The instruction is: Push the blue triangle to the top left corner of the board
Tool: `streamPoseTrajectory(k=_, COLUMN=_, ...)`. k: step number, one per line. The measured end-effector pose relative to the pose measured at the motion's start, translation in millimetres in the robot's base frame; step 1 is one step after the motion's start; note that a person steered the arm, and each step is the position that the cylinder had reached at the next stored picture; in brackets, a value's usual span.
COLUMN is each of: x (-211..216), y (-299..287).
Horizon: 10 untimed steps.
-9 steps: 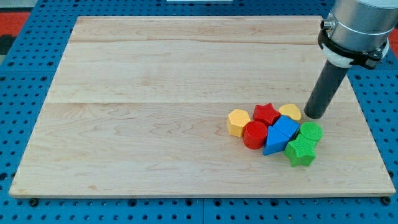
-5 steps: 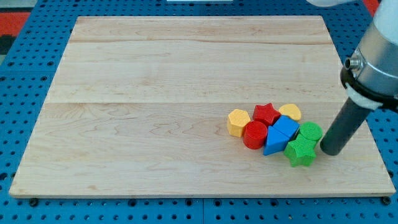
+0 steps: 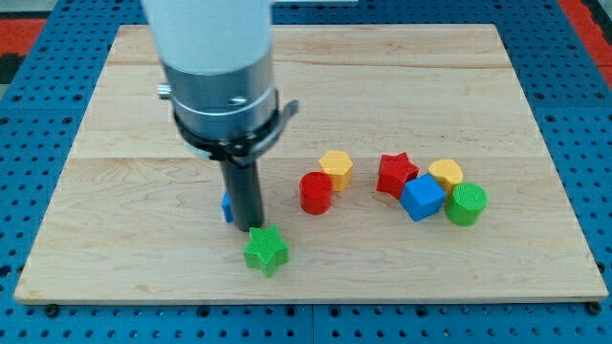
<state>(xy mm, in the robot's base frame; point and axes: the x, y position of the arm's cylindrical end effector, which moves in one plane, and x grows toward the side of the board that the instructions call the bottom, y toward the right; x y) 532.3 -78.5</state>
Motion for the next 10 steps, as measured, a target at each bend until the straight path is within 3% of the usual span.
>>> streamPoseTrajectory(k=1, x=-15.8, y=-39.0)
streamPoseTrajectory(k=3, x=-90.0, y=-28.7)
streamPoseTrajectory(k=4, x=-126.7, y=-51.0)
streamPoseTrajectory(k=9, x=-262.2, y=61.5)
streamPoseTrajectory(k=10, x=-276.1, y=36.9)
